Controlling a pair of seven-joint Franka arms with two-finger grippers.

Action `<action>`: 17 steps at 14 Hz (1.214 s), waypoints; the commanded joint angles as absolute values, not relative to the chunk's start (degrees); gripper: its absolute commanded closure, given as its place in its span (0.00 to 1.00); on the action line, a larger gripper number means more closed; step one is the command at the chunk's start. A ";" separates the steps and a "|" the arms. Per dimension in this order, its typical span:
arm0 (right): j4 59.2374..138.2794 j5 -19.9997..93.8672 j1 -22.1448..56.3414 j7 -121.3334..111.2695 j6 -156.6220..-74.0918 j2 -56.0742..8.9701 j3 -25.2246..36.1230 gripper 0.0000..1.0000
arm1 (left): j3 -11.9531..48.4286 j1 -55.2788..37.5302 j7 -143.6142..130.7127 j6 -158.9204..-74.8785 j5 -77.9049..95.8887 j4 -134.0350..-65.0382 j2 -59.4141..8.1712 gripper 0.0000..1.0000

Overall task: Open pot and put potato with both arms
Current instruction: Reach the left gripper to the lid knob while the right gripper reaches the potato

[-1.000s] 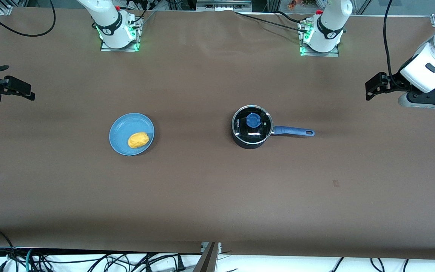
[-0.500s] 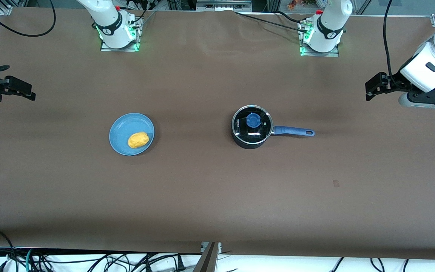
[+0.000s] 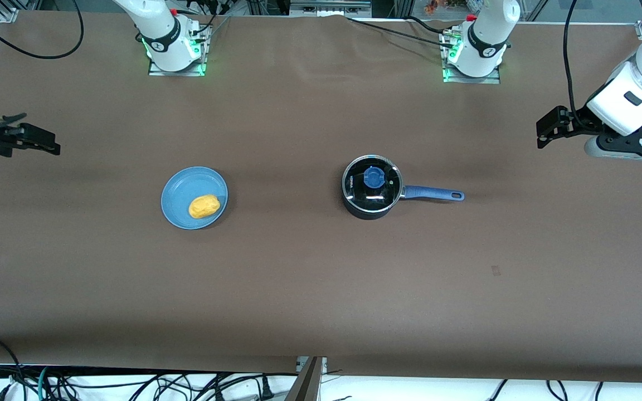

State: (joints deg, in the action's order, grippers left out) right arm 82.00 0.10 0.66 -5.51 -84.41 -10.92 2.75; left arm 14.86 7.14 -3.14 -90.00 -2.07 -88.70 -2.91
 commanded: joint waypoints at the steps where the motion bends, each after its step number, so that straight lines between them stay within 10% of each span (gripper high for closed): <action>1: 81.65 -0.35 1.40 -6.42 -84.20 -11.86 2.46 0.00 | 15.12 6.59 -2.73 -89.47 -3.08 -88.33 -4.57 0.00; 10: 81.56 -0.09 1.84 0.93 -83.85 -12.48 2.29 0.00 | 17.31 5.02 -9.37 -83.14 7.00 -89.74 -12.99 0.00; 17: 82.27 0.00 8.78 32.83 -85.78 -16.16 2.29 0.00 | 28.01 -1.84 -33.63 -110.77 8.00 -106.84 -14.32 0.00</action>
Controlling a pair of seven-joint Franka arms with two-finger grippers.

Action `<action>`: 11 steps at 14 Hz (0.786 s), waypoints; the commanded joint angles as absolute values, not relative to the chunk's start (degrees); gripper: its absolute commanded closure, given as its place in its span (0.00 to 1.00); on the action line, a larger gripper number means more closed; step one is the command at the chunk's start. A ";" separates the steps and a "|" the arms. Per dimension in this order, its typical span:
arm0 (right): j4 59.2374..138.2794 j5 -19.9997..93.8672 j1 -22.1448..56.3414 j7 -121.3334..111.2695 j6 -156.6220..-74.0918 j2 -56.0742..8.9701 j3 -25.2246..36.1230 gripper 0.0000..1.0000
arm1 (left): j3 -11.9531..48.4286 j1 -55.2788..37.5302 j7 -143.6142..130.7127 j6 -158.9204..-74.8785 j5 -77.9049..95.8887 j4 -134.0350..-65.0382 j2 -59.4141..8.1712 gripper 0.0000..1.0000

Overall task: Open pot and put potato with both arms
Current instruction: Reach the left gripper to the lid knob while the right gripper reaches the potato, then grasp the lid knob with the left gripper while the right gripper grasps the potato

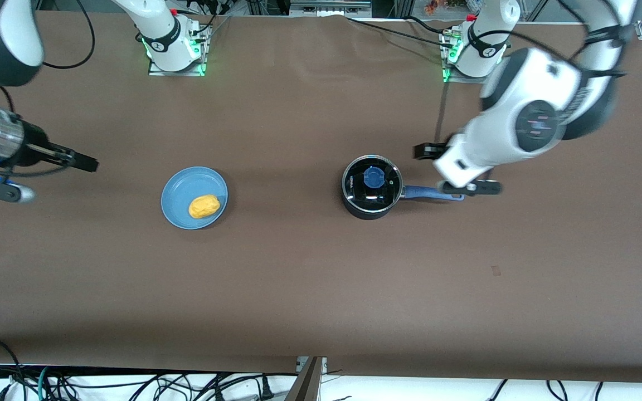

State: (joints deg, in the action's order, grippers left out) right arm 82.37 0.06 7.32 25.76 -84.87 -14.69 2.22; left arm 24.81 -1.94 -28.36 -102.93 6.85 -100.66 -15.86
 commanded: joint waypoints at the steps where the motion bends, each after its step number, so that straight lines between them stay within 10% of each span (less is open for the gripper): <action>1: 82.27 0.35 9.05 36.26 -87.09 -17.13 2.29 0.00 | 29.52 -2.02 -36.27 -116.49 8.00 -109.49 -14.76 0.00; 11: 85.06 2.20 15.64 65.12 -107.55 -33.31 2.29 0.00 | 29.97 -7.65 -44.74 -131.31 -2.10 -109.69 -24.60 0.00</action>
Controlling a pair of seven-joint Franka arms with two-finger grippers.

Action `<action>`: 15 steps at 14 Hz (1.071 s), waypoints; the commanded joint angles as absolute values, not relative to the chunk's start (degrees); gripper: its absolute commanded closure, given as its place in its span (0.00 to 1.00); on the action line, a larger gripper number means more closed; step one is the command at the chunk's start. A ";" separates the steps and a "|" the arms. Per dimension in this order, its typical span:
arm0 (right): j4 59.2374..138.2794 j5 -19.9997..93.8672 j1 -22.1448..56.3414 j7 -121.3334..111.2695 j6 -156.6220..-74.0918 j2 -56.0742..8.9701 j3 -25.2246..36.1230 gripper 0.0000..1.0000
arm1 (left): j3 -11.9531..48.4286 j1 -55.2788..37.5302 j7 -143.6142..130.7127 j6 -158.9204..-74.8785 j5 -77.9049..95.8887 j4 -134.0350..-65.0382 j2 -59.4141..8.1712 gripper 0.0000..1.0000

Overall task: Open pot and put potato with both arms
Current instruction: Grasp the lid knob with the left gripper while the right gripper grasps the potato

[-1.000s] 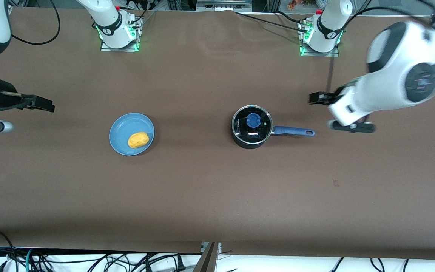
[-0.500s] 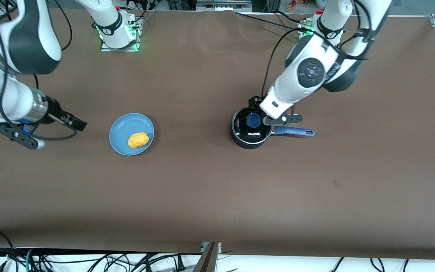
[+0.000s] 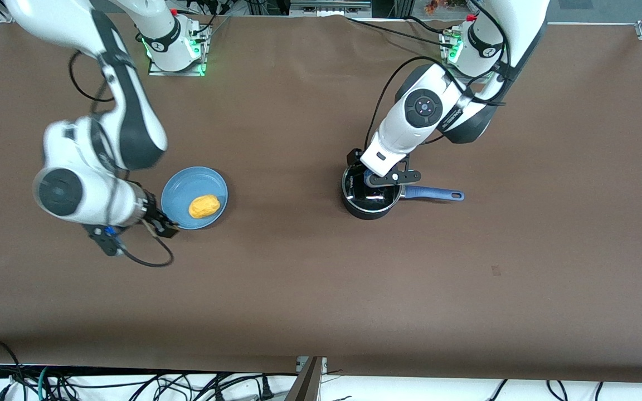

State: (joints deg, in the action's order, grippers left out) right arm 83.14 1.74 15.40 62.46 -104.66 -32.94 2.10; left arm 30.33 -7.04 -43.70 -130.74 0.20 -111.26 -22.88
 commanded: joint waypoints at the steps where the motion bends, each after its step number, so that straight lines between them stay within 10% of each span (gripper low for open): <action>1: 87.43 2.20 15.82 66.78 -110.45 -33.31 2.29 0.00 | 29.97 -7.65 -44.74 -131.40 -2.89 -109.69 -24.87 0.00; 7: 94.29 2.02 18.72 75.48 -118.38 -33.49 2.29 0.00 | 29.53 -7.65 -44.74 -131.31 -7.72 -106.26 -29.00 0.01; 15: 104.58 1.93 20.48 81.73 -125.32 -30.67 2.29 0.00 | 29.62 -7.65 -44.47 -130.61 -9.05 -106.44 -29.27 0.42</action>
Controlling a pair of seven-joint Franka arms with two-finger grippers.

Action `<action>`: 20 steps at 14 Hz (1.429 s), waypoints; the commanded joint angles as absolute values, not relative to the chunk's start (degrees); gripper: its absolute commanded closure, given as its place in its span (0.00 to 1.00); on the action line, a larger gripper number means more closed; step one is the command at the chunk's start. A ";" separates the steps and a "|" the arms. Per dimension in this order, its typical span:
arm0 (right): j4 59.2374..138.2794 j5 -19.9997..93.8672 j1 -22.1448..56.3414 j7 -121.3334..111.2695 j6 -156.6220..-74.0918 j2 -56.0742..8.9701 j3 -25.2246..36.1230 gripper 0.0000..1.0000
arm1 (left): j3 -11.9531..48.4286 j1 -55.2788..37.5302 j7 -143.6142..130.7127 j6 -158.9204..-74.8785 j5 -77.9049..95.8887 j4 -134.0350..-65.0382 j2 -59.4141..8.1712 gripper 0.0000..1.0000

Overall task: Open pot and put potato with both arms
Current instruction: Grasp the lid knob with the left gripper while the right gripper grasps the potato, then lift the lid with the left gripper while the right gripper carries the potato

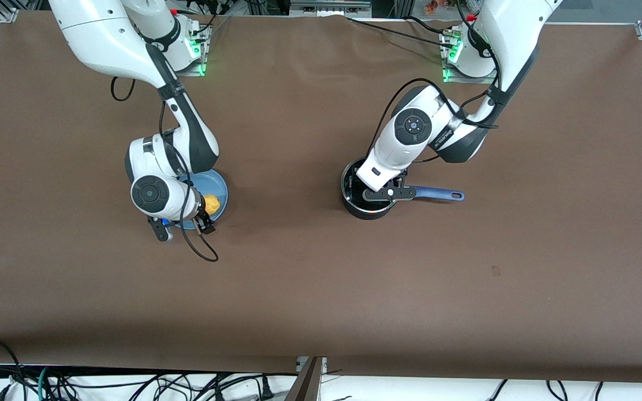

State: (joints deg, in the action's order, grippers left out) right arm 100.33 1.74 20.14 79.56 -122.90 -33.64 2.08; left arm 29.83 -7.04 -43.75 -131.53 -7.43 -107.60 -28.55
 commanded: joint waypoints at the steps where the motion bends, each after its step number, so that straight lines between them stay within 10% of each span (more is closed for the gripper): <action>1: 105.02 1.93 20.57 82.43 -125.68 -30.59 2.29 0.00 | 29.62 -7.65 -44.47 -130.52 -9.05 -106.35 -29.18 0.53; 4: 106.43 1.93 20.57 83.67 -125.86 -29.71 2.29 0.00 | 29.79 -7.47 -44.21 -129.11 -9.05 -106.00 -28.83 1.00; 11: 109.33 1.93 20.65 83.76 -128.14 -29.71 2.29 0.03 | 29.97 -5.64 -37.39 -107.52 -8.88 -92.21 -27.60 1.00; 14: 109.25 2.02 20.57 83.67 -128.23 -29.79 2.29 0.40 | 30.15 2.43 -21.68 -104.33 -8.26 -92.72 -24.53 1.00; 20: 109.25 1.67 20.57 81.13 -130.17 -30.94 2.37 0.67 | 30.06 20.01 8.58 -105.03 -8.78 -104.39 -16.70 1.00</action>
